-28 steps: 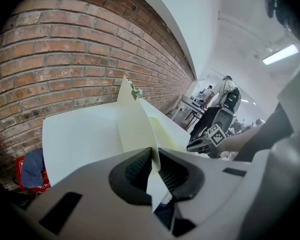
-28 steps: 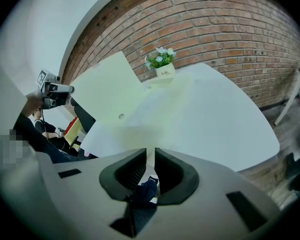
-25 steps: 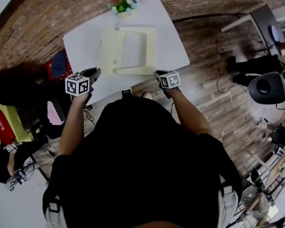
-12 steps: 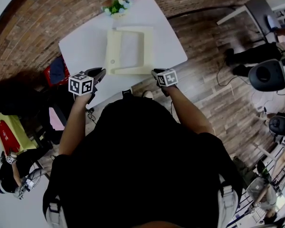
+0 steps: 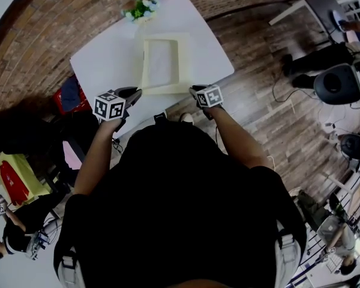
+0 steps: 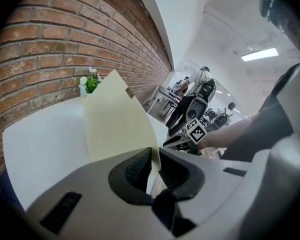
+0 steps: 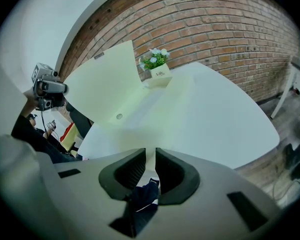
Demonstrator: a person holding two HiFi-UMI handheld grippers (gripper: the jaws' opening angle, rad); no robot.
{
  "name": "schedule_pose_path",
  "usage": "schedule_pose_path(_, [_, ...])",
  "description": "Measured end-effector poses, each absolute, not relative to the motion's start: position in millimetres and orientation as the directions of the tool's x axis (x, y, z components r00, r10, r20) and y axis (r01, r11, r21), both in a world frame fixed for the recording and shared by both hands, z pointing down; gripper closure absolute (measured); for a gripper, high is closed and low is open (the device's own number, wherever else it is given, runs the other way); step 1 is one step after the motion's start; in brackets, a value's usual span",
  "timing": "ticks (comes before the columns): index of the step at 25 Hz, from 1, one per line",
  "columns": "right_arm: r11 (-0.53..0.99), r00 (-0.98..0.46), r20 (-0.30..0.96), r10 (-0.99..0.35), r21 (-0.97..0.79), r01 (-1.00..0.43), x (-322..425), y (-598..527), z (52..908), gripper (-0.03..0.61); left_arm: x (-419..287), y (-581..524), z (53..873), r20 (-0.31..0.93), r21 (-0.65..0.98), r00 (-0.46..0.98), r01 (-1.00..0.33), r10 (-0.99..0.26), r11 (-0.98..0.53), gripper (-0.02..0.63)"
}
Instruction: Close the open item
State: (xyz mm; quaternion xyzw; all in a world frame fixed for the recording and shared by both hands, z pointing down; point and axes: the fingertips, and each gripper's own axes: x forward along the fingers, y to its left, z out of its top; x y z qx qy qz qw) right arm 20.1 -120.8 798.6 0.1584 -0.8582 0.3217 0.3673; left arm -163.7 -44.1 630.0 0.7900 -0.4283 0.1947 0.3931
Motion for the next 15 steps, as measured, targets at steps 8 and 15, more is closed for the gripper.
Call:
schedule_pose_path(8, [0.741,-0.66,0.749,-0.056,-0.411,-0.53,22,-124,801,0.454,-139,-53,638,0.643,0.462,0.602,-0.798,-0.473,-0.387,0.58])
schedule_pose_path(15, [0.729,-0.661,0.748,-0.057,-0.421,-0.539,22,-124,802,0.456,-122,-62,645,0.634,0.489,0.644,-0.763,-0.429,-0.422,0.58])
